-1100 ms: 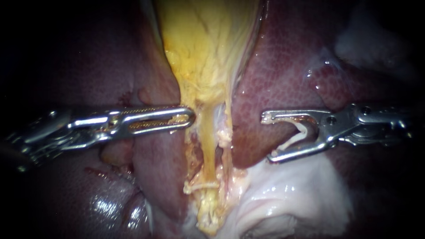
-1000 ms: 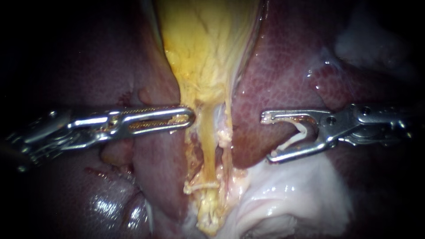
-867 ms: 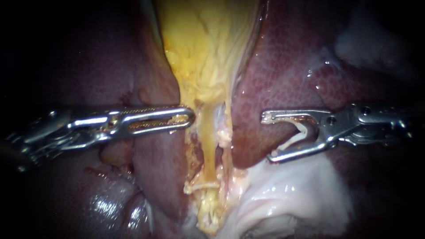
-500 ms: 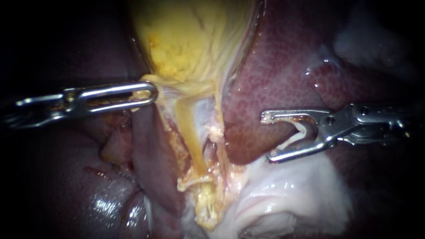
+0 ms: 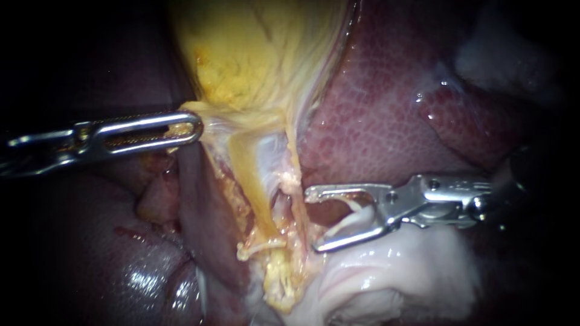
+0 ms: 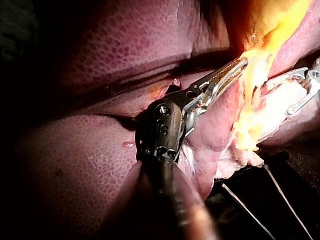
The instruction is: Clipping second clip left tube
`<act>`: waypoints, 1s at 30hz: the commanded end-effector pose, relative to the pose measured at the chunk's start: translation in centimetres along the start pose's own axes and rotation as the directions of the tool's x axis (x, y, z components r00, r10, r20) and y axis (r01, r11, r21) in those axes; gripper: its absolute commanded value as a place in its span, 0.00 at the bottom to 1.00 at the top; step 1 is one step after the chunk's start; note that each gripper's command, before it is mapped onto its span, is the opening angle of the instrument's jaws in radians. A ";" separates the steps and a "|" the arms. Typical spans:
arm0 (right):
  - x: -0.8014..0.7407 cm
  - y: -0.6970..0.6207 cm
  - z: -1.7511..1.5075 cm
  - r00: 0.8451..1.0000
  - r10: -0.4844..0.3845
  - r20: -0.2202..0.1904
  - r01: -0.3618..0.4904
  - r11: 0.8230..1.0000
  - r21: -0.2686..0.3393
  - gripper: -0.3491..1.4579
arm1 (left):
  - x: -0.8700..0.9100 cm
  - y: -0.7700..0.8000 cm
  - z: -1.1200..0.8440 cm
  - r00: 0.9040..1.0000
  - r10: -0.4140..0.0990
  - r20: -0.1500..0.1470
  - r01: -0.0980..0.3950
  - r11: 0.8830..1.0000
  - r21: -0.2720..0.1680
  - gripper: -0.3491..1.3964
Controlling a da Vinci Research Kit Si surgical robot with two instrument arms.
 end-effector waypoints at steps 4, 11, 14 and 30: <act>-0.20 0.15 0.17 1.000 0.011 0.016 -0.011 1.000 -0.001 0.52 | 0.00 -0.02 -0.01 1.000 0.000 0.001 0.000 1.000 -0.001 0.00; -0.41 0.34 0.44 0.999 0.029 0.027 -0.029 1.000 0.002 0.52 | 0.02 -0.06 0.00 1.000 0.000 0.001 0.000 1.000 -0.002 0.00; -0.45 0.36 0.56 0.999 0.035 0.031 -0.036 0.999 0.013 0.52 | 0.03 -0.06 0.01 1.000 0.000 0.002 0.000 1.000 -0.002 0.00; -0.40 0.15 0.81 0.982 0.185 -0.027 -0.173 0.954 0.246 0.52 | 0.02 0.07 0.02 1.000 0.001 0.000 -0.001 1.000 0.000 0.00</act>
